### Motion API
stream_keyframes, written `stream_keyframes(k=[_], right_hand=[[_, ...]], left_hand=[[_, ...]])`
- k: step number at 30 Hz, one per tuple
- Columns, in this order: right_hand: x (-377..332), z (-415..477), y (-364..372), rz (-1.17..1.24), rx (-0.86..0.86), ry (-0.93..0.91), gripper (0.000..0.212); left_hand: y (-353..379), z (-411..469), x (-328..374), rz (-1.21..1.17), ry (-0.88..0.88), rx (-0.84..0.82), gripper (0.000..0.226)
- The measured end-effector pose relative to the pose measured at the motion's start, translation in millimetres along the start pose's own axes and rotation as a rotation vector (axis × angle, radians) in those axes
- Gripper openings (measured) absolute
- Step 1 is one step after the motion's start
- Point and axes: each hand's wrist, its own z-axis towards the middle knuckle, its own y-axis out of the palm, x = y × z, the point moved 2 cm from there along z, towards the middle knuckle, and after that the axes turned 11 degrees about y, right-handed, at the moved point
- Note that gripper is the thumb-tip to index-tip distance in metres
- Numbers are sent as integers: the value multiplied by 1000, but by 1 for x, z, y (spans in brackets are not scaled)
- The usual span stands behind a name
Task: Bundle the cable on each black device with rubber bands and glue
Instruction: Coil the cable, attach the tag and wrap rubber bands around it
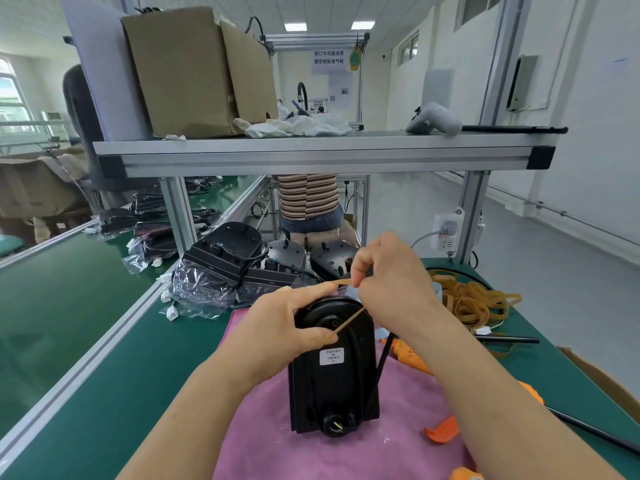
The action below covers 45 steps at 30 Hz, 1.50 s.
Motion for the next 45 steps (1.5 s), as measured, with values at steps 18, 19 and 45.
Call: stream_keyframes(k=[18, 19, 45], right_hand=[[36, 7, 9, -188, -372, 158, 24], [33, 8, 8, -151, -397, 143, 24], [23, 16, -2, 177, -590, -36, 33]], left_hand=[[1, -2, -6, -55, -15, 8, 67], [1, -2, -6, -48, -13, 8, 66], [2, 9, -43, -750, -172, 151, 35]])
